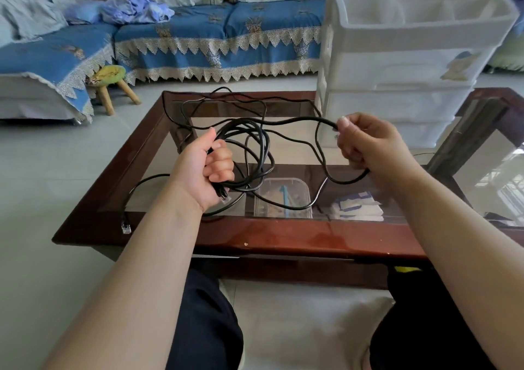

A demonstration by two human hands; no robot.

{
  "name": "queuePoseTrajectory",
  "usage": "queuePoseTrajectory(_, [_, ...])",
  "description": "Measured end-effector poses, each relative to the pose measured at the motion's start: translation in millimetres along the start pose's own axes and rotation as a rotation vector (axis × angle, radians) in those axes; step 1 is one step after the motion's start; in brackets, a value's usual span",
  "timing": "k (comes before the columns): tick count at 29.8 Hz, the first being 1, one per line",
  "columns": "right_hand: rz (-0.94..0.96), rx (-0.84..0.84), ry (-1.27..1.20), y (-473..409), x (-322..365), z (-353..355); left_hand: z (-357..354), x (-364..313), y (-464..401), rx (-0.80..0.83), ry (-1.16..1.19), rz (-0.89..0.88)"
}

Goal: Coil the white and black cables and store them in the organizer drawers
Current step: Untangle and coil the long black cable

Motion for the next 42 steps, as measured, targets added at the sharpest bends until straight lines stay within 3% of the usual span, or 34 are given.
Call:
queuePoseTrajectory(3, [0.166, -0.151, 0.393, 6, 22, 7, -1, 4, -1, -0.013, -0.058, 0.018])
queuePoseTrajectory(5, [0.161, -0.149, 0.723, 7, 20, 1, -3, 8, -1, -0.015, -0.092, 0.035])
queuePoseTrajectory(8, [0.090, -0.042, 1.120, 7, 0, -16, -4, 13, 1, -0.038, -0.175, 0.039])
queuePoseTrajectory(13, [0.194, 0.243, 1.362, 31, -30, -75, -4, 15, 1, -0.144, -0.192, 0.004])
queuePoseTrajectory(17, [0.231, 0.367, 1.328, 51, -39, -100, 12, 8, -2, -0.265, -0.146, -0.024])
queuePoseTrajectory(23, [0.057, 0.424, 1.075, 56, -45, -93, 12, 4, -3, -0.223, -0.085, -0.074])
queuePoseTrajectory(26, [-0.057, 0.282, 0.945, 50, -44, -71, 11, 1, -4, -0.202, -0.090, -0.086])
queuePoseTrajectory(30, [-0.015, 0.016, 1.008, 31, -25, -33, 4, 5, -6, -0.135, -0.082, -0.052])
queuePoseTrajectory(34, [-0.035, -0.064, 1.009, 21, -17, -15, -2, 10, -7, -0.137, -0.094, -0.036])
queuePoseTrajectory(39, [-0.041, 0.167, 1.214, 42, -34, -53, 7, 4, -2, -0.291, 0.026, -0.105])
queuePoseTrajectory(42, [0.017, 0.342, 1.042, 61, -43, -84, 18, -3, 0, -0.369, 0.162, -0.150])
Point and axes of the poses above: each hand's wrist, its own y-axis away from the middle knuckle, its own z-axis out of the back of the hand, x = y × z, the point moved 10 cm from there along -y, towards the middle knuckle, and after that the axes turned 13 degrees about -y, right-handed, at the moved point
